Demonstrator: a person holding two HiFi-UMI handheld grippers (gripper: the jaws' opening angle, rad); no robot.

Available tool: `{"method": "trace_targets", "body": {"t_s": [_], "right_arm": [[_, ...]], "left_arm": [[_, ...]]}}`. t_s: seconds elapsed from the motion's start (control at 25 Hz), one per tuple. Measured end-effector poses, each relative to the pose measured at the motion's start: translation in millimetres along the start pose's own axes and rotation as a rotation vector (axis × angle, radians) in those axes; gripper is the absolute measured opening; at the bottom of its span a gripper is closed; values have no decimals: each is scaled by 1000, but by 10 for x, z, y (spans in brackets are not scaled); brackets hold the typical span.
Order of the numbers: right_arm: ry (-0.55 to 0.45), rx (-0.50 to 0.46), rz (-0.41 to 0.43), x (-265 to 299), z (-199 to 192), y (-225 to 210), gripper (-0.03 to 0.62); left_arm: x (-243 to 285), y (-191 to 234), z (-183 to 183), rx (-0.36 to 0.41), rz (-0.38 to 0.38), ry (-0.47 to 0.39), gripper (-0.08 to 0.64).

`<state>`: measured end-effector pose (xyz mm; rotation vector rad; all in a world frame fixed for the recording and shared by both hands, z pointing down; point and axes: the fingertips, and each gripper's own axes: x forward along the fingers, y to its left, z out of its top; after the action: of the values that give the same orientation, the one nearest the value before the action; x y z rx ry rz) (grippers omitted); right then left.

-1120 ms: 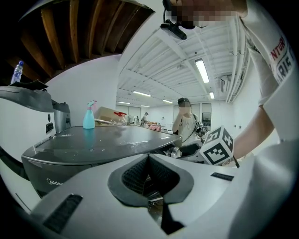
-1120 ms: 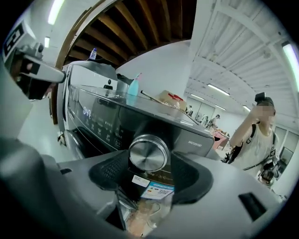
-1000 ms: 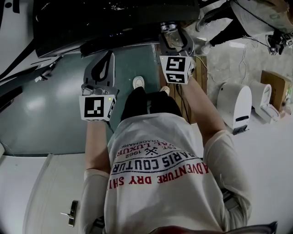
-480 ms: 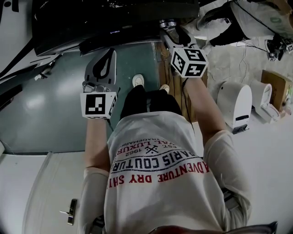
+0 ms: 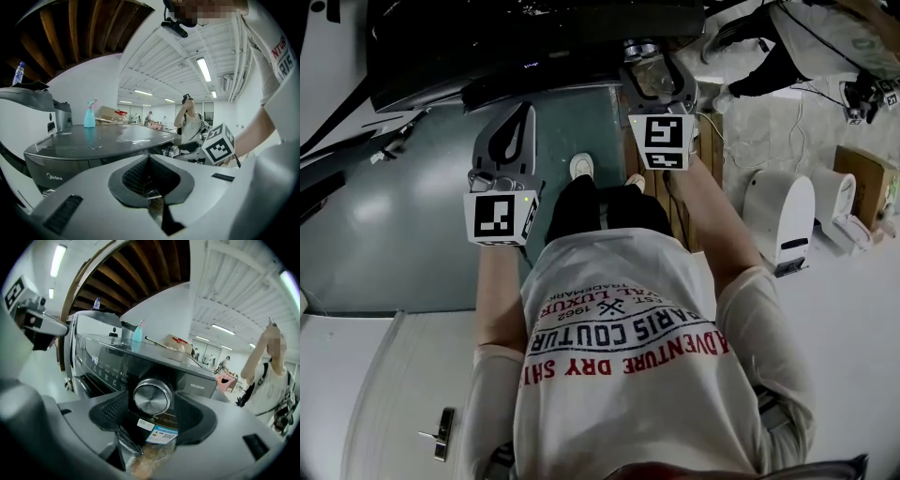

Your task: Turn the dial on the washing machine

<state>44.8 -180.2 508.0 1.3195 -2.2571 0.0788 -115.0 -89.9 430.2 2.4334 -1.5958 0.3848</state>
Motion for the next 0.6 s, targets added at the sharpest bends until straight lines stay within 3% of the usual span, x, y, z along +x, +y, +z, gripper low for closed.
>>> {"method": "trace_targets", "body": {"t_s": [0.16, 0.28, 0.44, 0.6], "right_arm": [[22, -94, -40, 96, -76, -15, 298], [46, -110, -51, 121, -89, -28, 292], [67, -13, -19, 117, -71, -32, 282], [80, 146, 30, 126, -92, -71, 281]], "left_arm": [[-46, 20, -26, -13, 17, 5, 15], [-68, 32, -34, -12, 25, 8, 15], [-68, 50, -43, -14, 35, 11, 15], [-57, 51, -26, -16, 35, 8, 15]]}}
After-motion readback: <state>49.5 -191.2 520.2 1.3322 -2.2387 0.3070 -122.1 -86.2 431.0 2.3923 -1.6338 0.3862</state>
